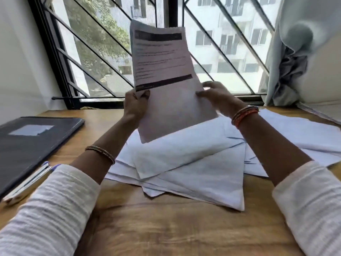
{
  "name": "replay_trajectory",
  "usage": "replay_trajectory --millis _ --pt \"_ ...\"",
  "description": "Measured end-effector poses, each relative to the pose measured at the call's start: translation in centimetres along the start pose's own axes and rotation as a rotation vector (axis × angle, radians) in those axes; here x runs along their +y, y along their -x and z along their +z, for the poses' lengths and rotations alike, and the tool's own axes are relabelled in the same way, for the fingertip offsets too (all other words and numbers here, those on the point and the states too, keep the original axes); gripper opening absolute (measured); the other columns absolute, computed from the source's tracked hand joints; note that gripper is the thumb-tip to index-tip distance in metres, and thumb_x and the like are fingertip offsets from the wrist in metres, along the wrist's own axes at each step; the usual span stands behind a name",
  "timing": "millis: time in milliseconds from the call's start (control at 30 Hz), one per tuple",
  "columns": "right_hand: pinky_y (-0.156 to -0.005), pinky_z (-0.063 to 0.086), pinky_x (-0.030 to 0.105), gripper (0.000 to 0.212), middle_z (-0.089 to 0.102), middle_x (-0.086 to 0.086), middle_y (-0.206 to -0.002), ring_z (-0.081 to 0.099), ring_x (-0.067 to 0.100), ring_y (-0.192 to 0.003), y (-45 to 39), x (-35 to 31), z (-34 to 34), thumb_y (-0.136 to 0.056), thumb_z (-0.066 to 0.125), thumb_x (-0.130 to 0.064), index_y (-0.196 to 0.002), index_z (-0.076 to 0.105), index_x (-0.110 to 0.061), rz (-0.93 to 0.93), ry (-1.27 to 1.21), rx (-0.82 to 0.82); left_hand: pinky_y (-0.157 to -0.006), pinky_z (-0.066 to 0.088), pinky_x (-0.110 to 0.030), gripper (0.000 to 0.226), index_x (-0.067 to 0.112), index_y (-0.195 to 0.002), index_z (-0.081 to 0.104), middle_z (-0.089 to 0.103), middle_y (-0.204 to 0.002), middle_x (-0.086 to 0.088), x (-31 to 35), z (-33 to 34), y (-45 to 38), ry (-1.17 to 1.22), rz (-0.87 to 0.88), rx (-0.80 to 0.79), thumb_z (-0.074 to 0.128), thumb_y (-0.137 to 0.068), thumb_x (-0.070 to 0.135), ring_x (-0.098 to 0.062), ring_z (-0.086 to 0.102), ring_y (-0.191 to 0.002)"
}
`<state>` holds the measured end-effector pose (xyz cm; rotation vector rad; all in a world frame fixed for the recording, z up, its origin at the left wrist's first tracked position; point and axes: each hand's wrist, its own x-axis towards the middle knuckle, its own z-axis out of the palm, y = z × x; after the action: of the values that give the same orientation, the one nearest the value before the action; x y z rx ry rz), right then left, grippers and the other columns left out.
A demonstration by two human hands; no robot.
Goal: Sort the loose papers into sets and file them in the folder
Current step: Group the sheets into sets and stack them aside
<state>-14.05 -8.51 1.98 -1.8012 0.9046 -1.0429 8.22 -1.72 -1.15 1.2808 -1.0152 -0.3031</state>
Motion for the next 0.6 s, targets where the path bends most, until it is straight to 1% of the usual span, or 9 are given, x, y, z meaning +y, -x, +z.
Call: replay_trajectory --millis 67,100,167,233,300,367,467,533,600 --pt "-0.052 0.048 0.021 0.015 0.063 0.006 -0.077 0.059 0.008 -0.049 -0.1 -1.3 -1.0 -0.09 0.058 -0.009 -0.104 0.06 -0.012 -0.021 0.008 0.111 -0.064 0.044 -0.029 0.011 0.017 -0.078 0.066 0.06 -0.078 -0.001 -0.1 -0.1 -0.4 -0.025 -0.046 0.066 0.059 -0.076 0.025 -0.013 0.054 -0.073" --pt "-0.055 0.051 0.023 0.017 0.065 0.006 -0.079 0.061 0.009 -0.052 0.0 -1.9 -1.7 -0.092 0.058 -0.011 -0.109 0.059 -0.011 -0.019 0.023 0.113 -0.067 0.044 -0.028 0.008 0.017 -0.083 0.067 0.06 -0.082 -0.003 -0.1 -0.3 -0.6 -0.045 -0.072 0.089 0.061 -0.081 0.022 -0.014 0.054 -0.077" --pt "-0.077 0.056 0.035 0.027 0.069 0.01 -0.095 0.067 0.017 -0.078 0.3 -2.4 -3.1 -0.091 0.061 -0.016 -0.116 0.059 -0.007 -0.032 0.183 0.044 -0.073 0.047 -0.029 0.012 0.013 -0.096 0.067 0.061 -0.089 -0.006 -0.5 -0.7 -1.1 -0.081 -0.15 0.095 0.061 -0.087 0.016 -0.017 0.055 -0.082" --pt "-0.1 0.045 0.041 0.043 0.061 0.014 -0.122 0.058 0.025 -0.11 1.2 -2.1 -4.7 -0.086 0.066 -0.02 -0.125 0.057 -0.004 -0.006 0.617 -0.098 -0.075 0.048 -0.029 0.015 0.008 -0.102 0.066 0.062 -0.094 -0.008 -0.9 -1.0 -1.2 -0.07 -0.232 0.017 0.061 -0.088 0.011 -0.019 0.057 -0.083" --pt "-0.11 0.033 0.043 0.063 0.047 0.011 -0.14 0.043 0.029 -0.129 1.8 -0.3 -6.3 -0.083 0.068 -0.029 -0.137 0.045 -0.005 0.239 1.013 -0.339 -0.073 0.051 -0.029 0.01 0.003 -0.096 0.066 0.063 -0.09 -0.009 -1.3 -0.9 -0.7 -0.031 -0.292 -0.087 0.061 -0.088 0.005 -0.02 0.059 -0.075" --pt "-0.112 0.03 0.042 0.074 0.041 0.01 -0.145 0.038 0.027 -0.133 2.5 2.0 -7.8 -0.078 0.07 -0.038 -0.14 0.04 -0.011 0.481 1.251 -0.488 -0.066 0.053 -0.027 0.013 0.008 -0.079 0.065 0.064 -0.076 -0.004 -1.4 -0.4 0.0 -0.004 -0.306 -0.168 0.06 -0.086 -0.001 -0.014 0.058 -0.061" --pt "-0.099 0.045 0.043 0.043 0.056 0.011 -0.121 0.054 0.027 -0.11 4.1 5.4 -8.9 -0.074 0.065 -0.035 -0.112 0.053 -0.018 0.534 1.316 -0.513 -0.05 0.052 -0.017 0.017 0.013 -0.078 0.063 0.065 -0.063 0.006 -1.3 0.5 1.2 0.0 -0.297 -0.248 0.06 -0.088 0.0 -0.004 0.06 -0.051" --pt "-0.084 0.047 0.036 0.02 0.057 0.009 -0.107 0.056 0.026 -0.097 5.5 6.6 -9.0 -0.081 0.057 -0.024 -0.098 0.052 -0.014 0.41 1.331 -0.423 -0.049 0.052 -0.017 0.01 0.01 -0.091 0.064 0.064 -0.077 0.0 -1.2 0.9 1.9 -0.01 -0.29 -0.273 0.059 -0.09 0.002 -0.002 0.06 -0.049" --pt "-0.076 0.041 0.029 0.012 0.057 0.012 -0.108 0.055 0.029 -0.098 6.2 7.3 -9.0 -0.088 0.052 -0.022 -0.097 0.054 -0.014 0.234 1.391 -0.266 -0.059 0.053 -0.025 0.017 0.007 -0.106 0.063 0.064 -0.092 -0.008 -1.4 1.4 2.4 -0.018 -0.297 -0.267 0.06 -0.09 0.003 -0.009 0.06 -0.059"
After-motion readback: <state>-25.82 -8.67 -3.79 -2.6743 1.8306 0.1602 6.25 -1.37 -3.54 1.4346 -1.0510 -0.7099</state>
